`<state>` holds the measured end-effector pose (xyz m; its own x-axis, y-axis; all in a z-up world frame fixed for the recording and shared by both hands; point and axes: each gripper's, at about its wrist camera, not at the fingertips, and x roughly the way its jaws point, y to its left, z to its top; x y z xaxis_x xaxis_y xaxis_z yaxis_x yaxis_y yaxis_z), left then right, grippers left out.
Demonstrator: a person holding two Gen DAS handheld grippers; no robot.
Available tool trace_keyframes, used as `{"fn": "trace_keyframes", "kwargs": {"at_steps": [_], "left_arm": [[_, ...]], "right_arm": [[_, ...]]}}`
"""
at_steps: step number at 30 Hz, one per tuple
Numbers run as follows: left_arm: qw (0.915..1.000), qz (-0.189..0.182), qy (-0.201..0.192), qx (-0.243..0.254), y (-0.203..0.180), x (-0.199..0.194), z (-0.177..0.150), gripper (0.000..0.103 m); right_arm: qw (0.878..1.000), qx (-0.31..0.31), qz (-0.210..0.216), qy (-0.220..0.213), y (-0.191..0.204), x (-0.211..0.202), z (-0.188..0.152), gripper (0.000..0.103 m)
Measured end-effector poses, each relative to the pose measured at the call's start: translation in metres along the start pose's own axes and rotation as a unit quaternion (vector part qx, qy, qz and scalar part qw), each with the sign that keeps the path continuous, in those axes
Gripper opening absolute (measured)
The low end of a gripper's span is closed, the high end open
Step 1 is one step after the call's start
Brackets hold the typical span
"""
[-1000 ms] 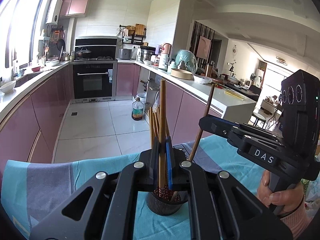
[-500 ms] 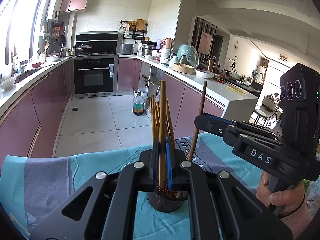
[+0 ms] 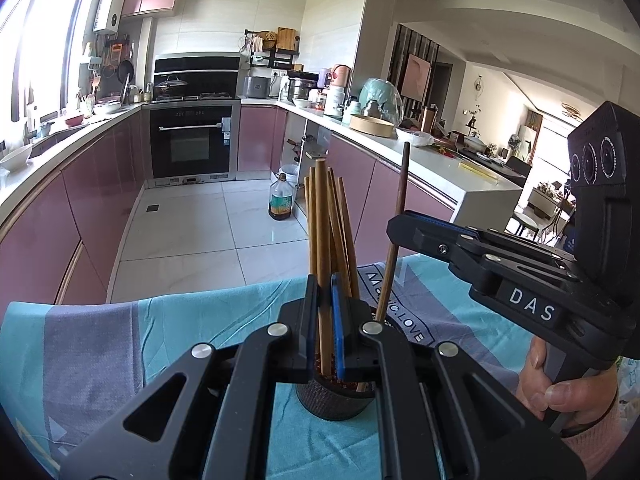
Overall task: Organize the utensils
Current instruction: 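Lower both held chopsticks into the black mesh cup, then open both grippers to release the chopsticks into the mesh cup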
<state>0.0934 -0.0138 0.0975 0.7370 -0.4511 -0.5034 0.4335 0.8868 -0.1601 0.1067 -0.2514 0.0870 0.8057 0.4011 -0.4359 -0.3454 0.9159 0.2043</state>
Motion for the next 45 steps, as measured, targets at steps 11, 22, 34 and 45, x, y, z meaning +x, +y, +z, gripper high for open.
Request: {"fn": "trace_keyframes", "kwargs": {"at_steps": [11,22,34,45], "left_arm": [[0.9999,0.007,0.007,-0.002,-0.001,0.016,-0.005,0.008],[0.9998,0.014,0.014,-0.006,0.004,0.028,-0.008,0.008],[0.9997,0.021,0.015,-0.006,0.009,0.033,-0.012,0.013],[0.9989,0.046,-0.005,-0.008,0.017,0.015,-0.025,0.057]], "right_arm": [[1.000,-0.001,0.001,0.007,-0.001,0.007,-0.001,0.005],[1.000,0.009,0.002,0.014,-0.001,0.016,0.000,0.005],[1.000,0.010,0.001,0.019,0.000,0.021,-0.002,0.007],[1.000,0.013,0.000,0.012,0.004,0.010,-0.017,0.034]]}}
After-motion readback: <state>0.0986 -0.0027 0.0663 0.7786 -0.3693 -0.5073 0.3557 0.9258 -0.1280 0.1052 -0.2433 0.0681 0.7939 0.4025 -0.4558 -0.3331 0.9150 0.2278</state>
